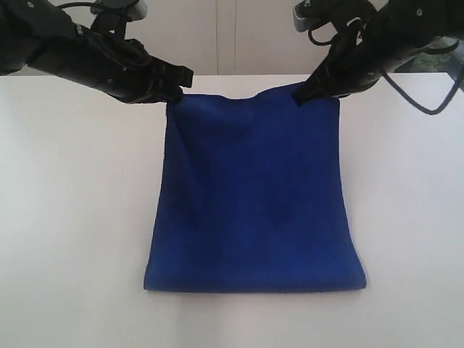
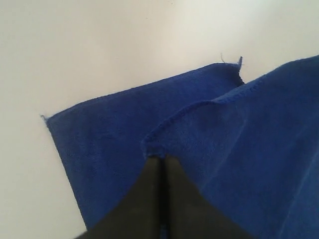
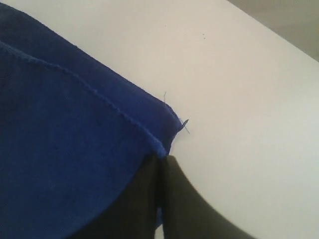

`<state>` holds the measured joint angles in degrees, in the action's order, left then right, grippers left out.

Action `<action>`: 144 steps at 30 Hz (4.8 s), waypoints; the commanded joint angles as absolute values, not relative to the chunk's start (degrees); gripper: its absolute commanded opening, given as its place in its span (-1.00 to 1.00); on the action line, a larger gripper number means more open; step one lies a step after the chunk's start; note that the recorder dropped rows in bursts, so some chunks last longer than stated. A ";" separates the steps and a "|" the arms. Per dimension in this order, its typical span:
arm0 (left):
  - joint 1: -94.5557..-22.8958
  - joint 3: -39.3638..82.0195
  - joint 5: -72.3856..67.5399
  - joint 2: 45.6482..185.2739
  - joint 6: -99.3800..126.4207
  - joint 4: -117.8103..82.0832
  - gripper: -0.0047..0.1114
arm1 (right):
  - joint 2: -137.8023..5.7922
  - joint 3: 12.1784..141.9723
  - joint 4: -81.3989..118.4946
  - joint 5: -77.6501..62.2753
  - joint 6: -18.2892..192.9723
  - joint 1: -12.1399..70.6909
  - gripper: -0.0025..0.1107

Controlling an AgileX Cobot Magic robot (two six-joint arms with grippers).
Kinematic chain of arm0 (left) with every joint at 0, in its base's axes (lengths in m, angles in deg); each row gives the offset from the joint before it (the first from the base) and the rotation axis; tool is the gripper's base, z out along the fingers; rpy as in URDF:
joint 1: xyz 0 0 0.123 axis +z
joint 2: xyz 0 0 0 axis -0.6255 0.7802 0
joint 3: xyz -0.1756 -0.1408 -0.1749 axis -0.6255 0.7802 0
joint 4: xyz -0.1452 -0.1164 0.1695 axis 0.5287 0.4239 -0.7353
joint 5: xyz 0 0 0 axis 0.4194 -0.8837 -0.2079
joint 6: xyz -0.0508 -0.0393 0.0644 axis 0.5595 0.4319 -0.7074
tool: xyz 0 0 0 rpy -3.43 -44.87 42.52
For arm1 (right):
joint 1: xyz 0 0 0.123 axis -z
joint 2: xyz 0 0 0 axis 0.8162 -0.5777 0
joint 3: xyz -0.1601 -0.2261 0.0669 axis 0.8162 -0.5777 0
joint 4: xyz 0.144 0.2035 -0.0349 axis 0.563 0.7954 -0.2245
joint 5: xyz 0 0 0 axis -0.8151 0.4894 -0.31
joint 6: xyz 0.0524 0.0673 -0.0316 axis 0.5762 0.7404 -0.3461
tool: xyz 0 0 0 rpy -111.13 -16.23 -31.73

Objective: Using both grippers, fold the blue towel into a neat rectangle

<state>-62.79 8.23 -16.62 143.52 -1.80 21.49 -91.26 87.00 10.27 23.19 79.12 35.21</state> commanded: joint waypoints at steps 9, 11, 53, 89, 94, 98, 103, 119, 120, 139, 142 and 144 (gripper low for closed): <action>-62.74 3.84 -11.06 150.32 -2.55 22.74 -0.92 | -98.09 91.17 9.34 18.94 79.68 38.41 -0.96; -62.74 3.05 -10.94 151.17 -2.55 22.74 -0.92 | -98.88 92.08 9.34 18.82 79.68 38.41 -0.96; -62.74 -6.73 -0.62 168.50 -6.64 21.78 -0.92 | -113.13 94.27 8.94 2.80 79.68 39.88 -0.96; -62.85 -6.73 0.92 170.95 -6.53 21.70 0.01 | -115.08 94.27 8.94 -0.49 79.68 39.88 -0.96; -62.72 -6.73 3.21 170.95 -8.55 21.55 0.01 | -115.08 94.27 8.94 -0.49 79.68 39.88 -0.96; -62.72 -6.73 6.89 171.44 -11.47 21.55 0.01 | -115.08 94.27 8.94 -0.49 79.68 39.88 -0.96; -62.72 -6.73 7.20 173.07 -11.85 21.55 0.01 | -115.08 94.27 8.94 -0.49 79.68 39.88 -0.96; -62.72 -6.73 14.41 173.61 -26.58 21.50 0.01 | -115.08 94.27 8.94 -0.38 79.68 39.88 -0.96; -62.72 -6.73 14.41 173.61 -27.51 21.50 0.01 | -115.08 94.27 8.94 -0.38 79.68 39.88 -0.96; -62.72 -6.73 -6.38 163.84 -30.19 23.69 -0.92 | -115.08 94.27 9.07 -0.48 79.68 39.88 -0.96; -62.72 -6.73 -9.42 164.99 -30.19 25.29 -0.92 | -115.08 94.27 9.07 -0.48 79.68 39.88 -0.96; -62.72 -6.73 -9.54 166.29 -30.19 25.78 -0.92 | -115.08 94.27 9.07 -0.48 79.68 39.88 -0.96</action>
<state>-62.71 -6.56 -7.16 165.17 -30.21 23.88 -115.18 94.16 9.27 0.22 79.46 39.44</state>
